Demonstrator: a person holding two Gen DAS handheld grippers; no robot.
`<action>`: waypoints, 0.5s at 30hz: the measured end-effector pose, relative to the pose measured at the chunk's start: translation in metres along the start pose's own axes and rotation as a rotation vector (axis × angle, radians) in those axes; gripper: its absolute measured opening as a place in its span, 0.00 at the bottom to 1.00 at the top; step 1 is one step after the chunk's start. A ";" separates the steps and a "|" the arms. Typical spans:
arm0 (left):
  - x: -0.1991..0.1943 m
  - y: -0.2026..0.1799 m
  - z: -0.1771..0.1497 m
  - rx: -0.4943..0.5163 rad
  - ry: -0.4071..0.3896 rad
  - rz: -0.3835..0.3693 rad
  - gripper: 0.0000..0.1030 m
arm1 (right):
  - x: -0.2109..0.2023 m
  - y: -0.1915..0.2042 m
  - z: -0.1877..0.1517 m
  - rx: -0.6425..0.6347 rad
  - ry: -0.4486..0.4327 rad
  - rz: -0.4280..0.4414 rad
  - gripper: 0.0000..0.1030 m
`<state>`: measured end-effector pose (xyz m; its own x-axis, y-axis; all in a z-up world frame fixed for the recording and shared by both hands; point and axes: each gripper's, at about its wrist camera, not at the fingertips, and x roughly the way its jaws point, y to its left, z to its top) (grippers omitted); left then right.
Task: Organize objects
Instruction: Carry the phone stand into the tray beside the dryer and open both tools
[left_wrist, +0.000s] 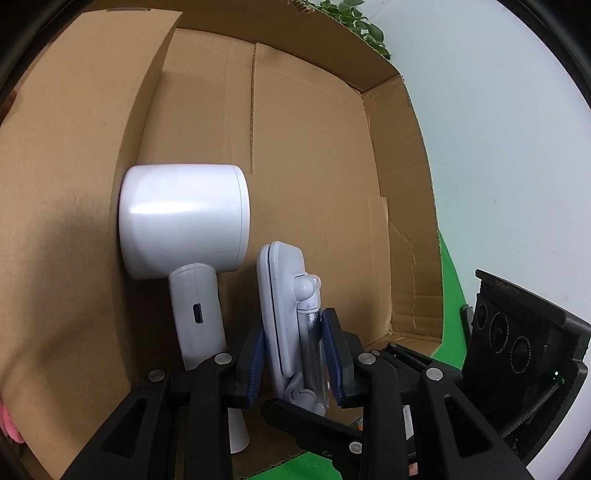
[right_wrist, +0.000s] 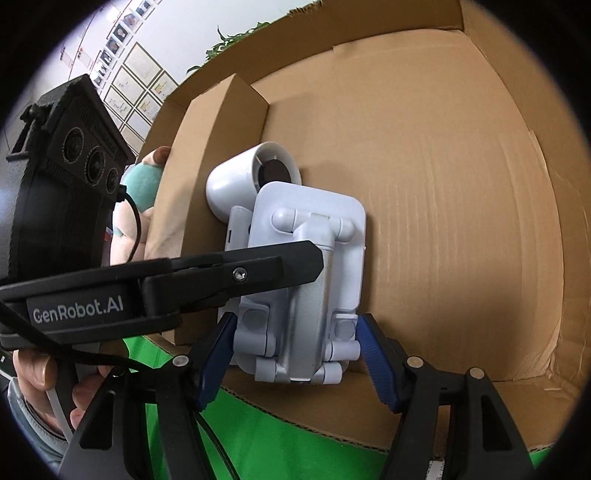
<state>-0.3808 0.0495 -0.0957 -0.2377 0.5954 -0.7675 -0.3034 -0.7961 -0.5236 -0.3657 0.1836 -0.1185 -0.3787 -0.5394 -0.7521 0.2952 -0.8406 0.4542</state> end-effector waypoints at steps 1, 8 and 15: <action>-0.001 0.000 0.001 -0.004 0.002 0.000 0.27 | -0.001 0.000 0.000 0.000 0.000 -0.003 0.64; -0.051 -0.019 -0.012 0.062 -0.090 0.087 0.27 | 0.008 0.002 -0.006 -0.037 0.032 -0.139 0.63; -0.096 -0.018 -0.033 0.090 -0.179 0.119 0.40 | 0.014 0.021 -0.009 -0.104 0.026 -0.212 0.64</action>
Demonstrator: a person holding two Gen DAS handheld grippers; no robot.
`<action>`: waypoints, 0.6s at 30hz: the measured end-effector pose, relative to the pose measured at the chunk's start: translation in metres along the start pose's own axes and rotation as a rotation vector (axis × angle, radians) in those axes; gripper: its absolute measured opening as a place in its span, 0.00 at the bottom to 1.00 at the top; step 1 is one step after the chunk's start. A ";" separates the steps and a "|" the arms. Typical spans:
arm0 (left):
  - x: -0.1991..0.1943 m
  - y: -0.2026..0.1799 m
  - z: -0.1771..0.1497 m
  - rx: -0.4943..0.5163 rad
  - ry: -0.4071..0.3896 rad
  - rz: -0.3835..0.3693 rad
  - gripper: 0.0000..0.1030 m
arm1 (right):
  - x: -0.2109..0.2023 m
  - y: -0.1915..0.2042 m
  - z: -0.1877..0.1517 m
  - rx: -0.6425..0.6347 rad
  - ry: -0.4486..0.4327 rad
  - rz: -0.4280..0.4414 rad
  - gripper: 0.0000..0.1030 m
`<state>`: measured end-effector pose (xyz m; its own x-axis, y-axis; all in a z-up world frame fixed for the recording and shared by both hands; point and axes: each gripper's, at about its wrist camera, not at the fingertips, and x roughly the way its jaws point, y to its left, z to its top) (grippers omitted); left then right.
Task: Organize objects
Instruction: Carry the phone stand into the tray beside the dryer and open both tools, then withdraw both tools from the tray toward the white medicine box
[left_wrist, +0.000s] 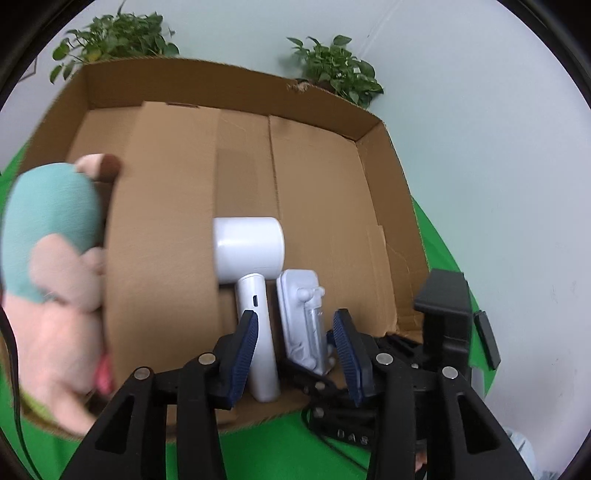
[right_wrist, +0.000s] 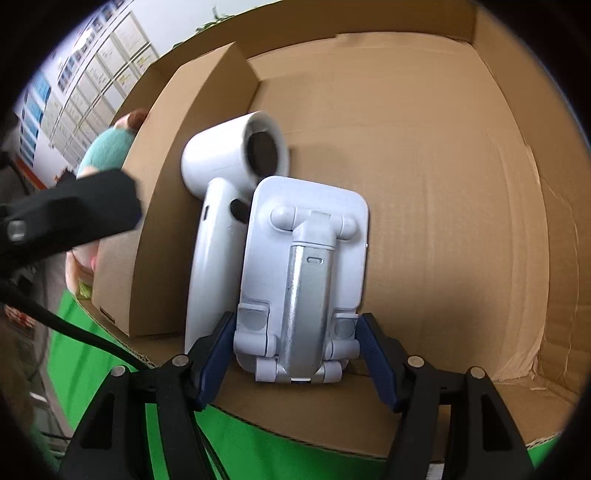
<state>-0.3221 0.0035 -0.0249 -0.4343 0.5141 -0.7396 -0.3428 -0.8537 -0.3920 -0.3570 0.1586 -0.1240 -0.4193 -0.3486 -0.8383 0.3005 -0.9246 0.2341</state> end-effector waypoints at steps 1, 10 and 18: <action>-0.005 0.002 -0.002 0.003 -0.007 0.005 0.40 | 0.000 0.003 -0.002 -0.013 -0.001 -0.013 0.65; -0.054 0.008 -0.031 0.047 -0.157 0.149 0.64 | -0.044 0.008 -0.014 -0.038 -0.133 -0.099 0.84; -0.109 -0.027 -0.075 0.155 -0.474 0.387 1.00 | -0.103 0.031 -0.052 -0.051 -0.318 -0.137 1.00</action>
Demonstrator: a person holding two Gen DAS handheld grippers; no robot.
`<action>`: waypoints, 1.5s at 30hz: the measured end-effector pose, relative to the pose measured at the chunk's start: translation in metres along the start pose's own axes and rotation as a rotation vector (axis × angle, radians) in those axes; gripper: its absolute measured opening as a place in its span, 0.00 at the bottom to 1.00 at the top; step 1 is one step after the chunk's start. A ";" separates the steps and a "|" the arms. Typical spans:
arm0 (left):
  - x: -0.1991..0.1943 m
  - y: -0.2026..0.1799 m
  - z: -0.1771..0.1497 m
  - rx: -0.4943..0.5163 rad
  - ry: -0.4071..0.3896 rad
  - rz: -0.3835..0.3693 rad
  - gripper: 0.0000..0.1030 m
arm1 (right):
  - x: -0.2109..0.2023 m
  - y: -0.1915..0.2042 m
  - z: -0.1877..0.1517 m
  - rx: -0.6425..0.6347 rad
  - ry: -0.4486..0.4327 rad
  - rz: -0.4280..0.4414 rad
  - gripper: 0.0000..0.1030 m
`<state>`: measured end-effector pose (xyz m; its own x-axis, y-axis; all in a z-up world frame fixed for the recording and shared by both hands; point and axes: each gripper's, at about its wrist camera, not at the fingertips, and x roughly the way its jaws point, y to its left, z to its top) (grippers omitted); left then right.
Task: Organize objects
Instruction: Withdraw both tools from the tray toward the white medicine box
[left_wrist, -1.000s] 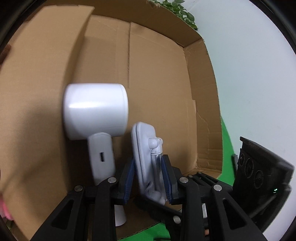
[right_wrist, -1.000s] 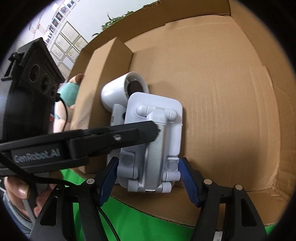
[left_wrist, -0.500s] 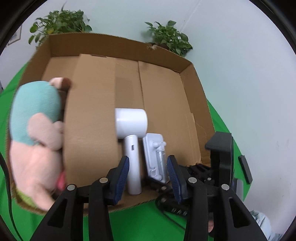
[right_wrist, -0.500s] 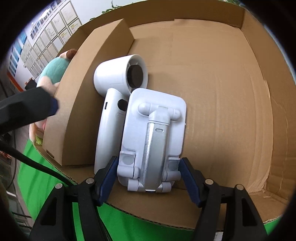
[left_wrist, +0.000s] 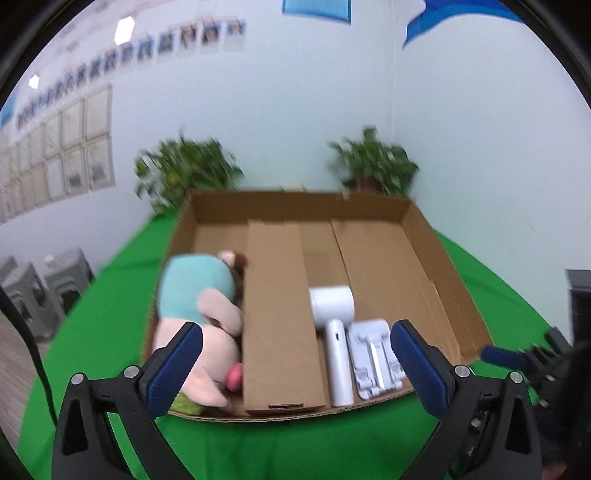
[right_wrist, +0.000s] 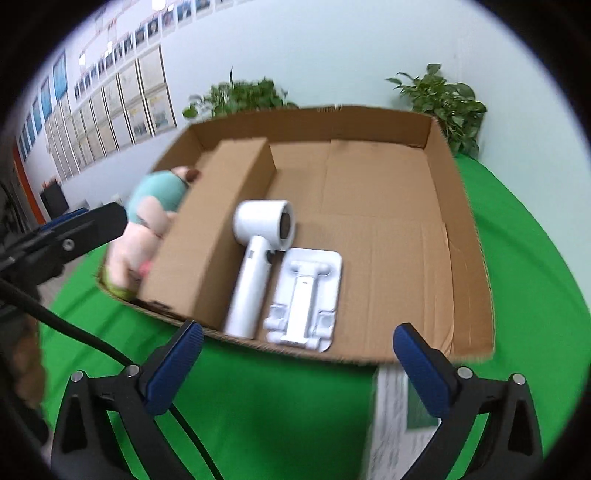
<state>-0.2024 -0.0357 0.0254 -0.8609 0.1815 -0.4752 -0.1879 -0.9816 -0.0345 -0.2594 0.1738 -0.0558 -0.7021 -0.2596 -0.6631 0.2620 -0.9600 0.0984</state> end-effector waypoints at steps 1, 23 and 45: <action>-0.006 -0.001 -0.001 0.004 -0.007 0.013 0.99 | -0.002 0.007 -0.001 0.005 -0.024 -0.002 1.00; -0.044 -0.018 -0.052 0.005 -0.010 0.124 0.96 | -0.052 0.025 -0.026 -0.008 -0.187 -0.103 1.00; -0.054 -0.029 -0.067 0.019 0.011 0.172 0.99 | -0.067 0.008 -0.047 0.030 -0.198 -0.108 1.00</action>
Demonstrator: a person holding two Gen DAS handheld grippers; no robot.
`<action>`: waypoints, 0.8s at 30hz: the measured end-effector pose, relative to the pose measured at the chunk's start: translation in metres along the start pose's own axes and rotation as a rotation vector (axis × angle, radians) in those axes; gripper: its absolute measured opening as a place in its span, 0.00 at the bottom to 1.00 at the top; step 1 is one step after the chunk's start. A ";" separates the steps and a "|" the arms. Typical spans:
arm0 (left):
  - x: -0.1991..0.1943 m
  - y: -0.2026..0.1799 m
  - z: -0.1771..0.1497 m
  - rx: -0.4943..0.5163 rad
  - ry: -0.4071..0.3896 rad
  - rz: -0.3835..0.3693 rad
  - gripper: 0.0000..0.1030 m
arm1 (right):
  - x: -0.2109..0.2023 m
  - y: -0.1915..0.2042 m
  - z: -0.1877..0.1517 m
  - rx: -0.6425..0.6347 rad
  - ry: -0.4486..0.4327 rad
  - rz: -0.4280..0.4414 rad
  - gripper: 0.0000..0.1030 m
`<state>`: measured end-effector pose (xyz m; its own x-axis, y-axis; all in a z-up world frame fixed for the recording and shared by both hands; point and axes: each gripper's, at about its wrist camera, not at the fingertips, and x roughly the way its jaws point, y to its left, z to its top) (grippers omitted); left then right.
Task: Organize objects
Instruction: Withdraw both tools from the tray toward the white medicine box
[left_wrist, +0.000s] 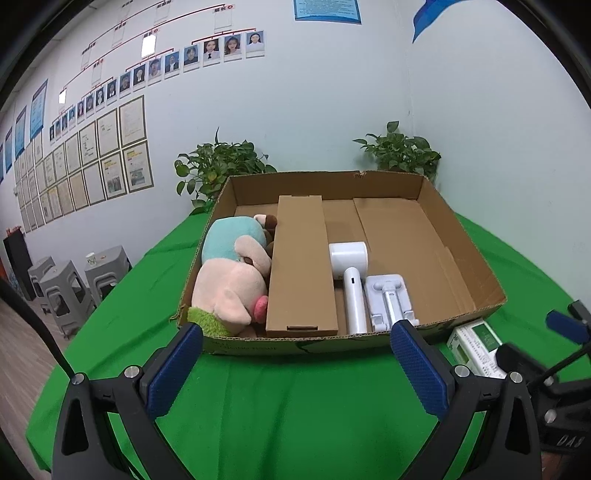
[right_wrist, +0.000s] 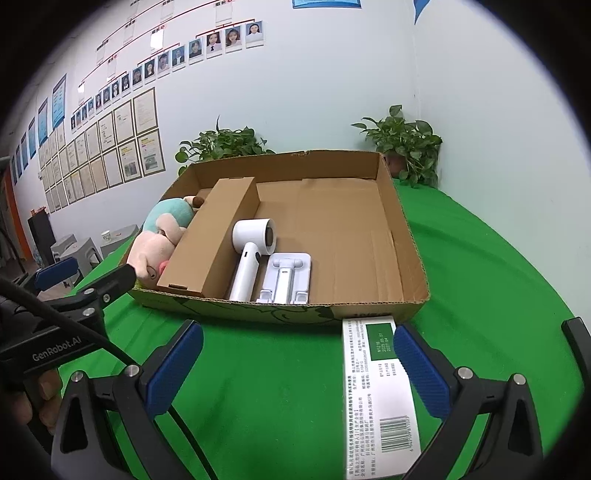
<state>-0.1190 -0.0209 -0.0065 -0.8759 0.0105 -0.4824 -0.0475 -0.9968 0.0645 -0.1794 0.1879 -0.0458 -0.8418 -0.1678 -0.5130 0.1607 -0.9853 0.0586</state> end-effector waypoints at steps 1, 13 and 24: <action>0.000 -0.001 -0.001 0.008 0.004 0.006 0.99 | -0.001 -0.002 -0.001 0.004 -0.002 -0.003 1.00; 0.013 -0.009 -0.012 0.026 0.031 -0.009 0.99 | 0.001 0.002 -0.010 -0.033 0.003 0.023 1.00; 0.020 -0.006 -0.011 0.002 0.044 -0.064 0.99 | 0.000 0.004 -0.011 -0.042 0.005 0.029 1.00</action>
<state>-0.1315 -0.0155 -0.0260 -0.8492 0.0711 -0.5233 -0.1043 -0.9940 0.0342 -0.1732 0.1848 -0.0546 -0.8340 -0.1959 -0.5158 0.2065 -0.9777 0.0374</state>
